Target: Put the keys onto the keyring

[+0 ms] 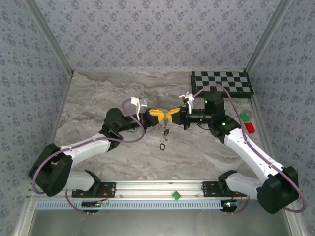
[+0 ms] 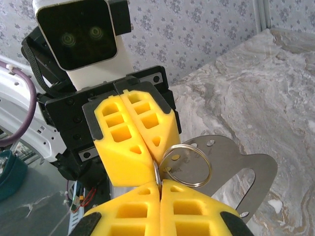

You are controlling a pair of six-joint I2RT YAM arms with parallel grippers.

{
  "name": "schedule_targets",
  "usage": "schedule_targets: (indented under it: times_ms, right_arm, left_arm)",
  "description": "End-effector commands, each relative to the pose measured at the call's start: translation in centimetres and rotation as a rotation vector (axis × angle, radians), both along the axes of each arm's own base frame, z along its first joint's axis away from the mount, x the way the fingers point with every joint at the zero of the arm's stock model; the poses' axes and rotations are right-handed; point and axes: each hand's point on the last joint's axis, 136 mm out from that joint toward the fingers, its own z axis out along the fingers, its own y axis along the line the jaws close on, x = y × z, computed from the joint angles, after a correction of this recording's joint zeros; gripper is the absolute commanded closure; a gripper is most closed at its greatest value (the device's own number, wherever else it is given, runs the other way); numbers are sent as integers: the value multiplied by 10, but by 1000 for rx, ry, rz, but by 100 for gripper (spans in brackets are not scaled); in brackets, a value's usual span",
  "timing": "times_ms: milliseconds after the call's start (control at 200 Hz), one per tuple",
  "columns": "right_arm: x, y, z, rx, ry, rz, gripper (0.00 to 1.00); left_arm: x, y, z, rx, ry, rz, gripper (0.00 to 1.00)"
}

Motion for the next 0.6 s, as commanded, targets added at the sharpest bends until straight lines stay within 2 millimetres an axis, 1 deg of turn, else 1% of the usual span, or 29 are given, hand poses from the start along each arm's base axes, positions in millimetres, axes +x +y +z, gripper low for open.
schedule_targets:
  times_ms: [0,110,155,305,475,535,545,555,570,595]
  right_arm:
    - [-7,0,18,-8,-44,40,100]
    - [-11,-3,16,-67,-50,55,100]
    - [-12,-3,15,-90,-49,62,100]
    - [-14,-6,10,-167,-36,81,100]
    - [-10,-5,7,-227,-37,62,100]
    - [-13,-5,-2,-256,-21,76,100]
    - [-12,-4,7,-249,-40,76,100]
    - [-12,-4,9,-249,-46,77,100]
    - [-11,-3,11,-249,-54,80,100]
    - [-14,-3,7,-266,-37,87,100]
  left_arm:
    - [-1,-3,18,-21,-51,-29,93]
    - [-3,-2,15,6,-60,-39,80]
    - [-3,0,15,12,-65,-35,76]
    - [-4,4,13,36,-80,-36,75]
    - [-9,5,10,59,-96,-61,73]
    - [-10,5,8,72,-102,-67,73]
    - [-10,5,8,73,-104,-66,73]
    - [-10,5,8,75,-106,-66,73]
    - [-11,5,8,77,-107,-67,73]
    - [-10,5,7,80,-110,-66,73]
